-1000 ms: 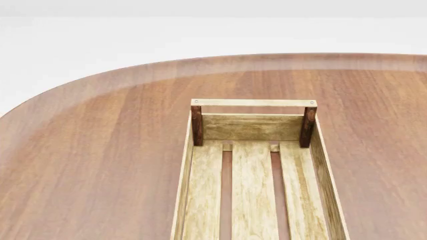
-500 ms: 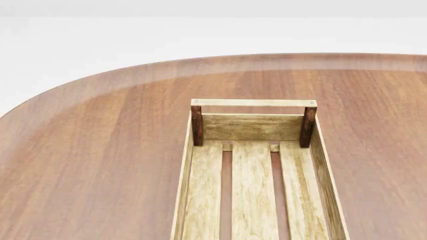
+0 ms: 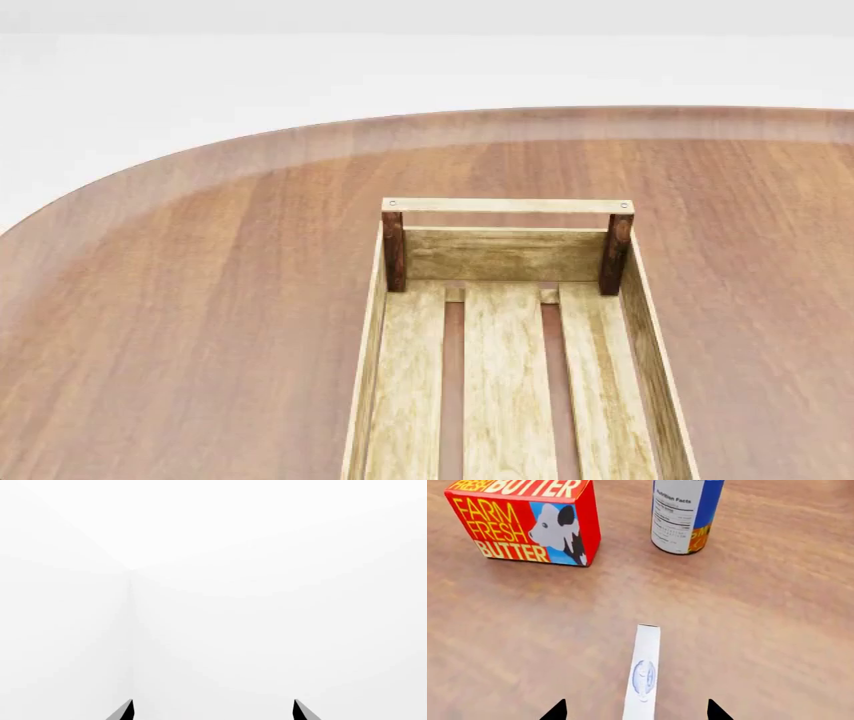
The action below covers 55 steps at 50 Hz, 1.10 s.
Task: Pick up the cream cheese and put it in the tray.
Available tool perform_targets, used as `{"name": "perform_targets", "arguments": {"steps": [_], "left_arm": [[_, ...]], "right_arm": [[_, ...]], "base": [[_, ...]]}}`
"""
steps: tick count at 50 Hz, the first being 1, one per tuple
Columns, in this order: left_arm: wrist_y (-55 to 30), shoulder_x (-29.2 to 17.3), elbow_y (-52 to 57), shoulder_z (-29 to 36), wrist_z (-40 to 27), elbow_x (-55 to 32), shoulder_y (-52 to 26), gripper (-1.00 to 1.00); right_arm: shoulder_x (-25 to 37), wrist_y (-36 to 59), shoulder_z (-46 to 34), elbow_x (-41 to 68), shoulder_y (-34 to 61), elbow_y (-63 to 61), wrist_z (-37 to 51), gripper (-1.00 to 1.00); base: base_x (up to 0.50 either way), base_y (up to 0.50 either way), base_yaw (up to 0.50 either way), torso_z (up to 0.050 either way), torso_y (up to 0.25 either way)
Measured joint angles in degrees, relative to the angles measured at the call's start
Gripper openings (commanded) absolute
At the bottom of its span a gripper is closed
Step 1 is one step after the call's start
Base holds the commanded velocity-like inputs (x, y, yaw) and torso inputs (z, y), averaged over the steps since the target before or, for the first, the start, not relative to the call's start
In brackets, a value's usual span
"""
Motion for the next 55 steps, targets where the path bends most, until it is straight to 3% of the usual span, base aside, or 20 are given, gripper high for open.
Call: {"name": "perform_targets", "arguments": {"steps": [17,18,40,55], "left_arm": [[-0.1,-0.1,-0.1,0.1,-0.1,0.0,0.0,1.00],[-0.1,-0.1,-0.1,0.2,-0.2,0.0,0.0,1.00],[-0.2,-0.2,-0.3,0.5,-0.3,0.2,-0.2,1.00],[-0.4,-0.3,-0.1,0.5,-0.5,0.1,-0.2,1.00]], "right_arm": [[0.0,-1.3,-0.2,-0.1,0.7,3.1,-0.7,1.00],[0.0,-1.4,-0.2,-0.2,0.7,3.2,-0.8,-1.00],[-0.8,-4.2,-0.2,-0.4,0.6,4.2,-1.4,-1.00],[-1.7,-0.8,-0.4,2.7,-2.0,-7.0,0.4,-1.00]], "base": [[0.00,0.00,0.00,0.000,0.000],[0.00,0.00,0.00,0.000,0.000],[0.00,0.00,0.00,0.000,0.000],[0.00,0.00,0.00,0.000,0.000]]}}
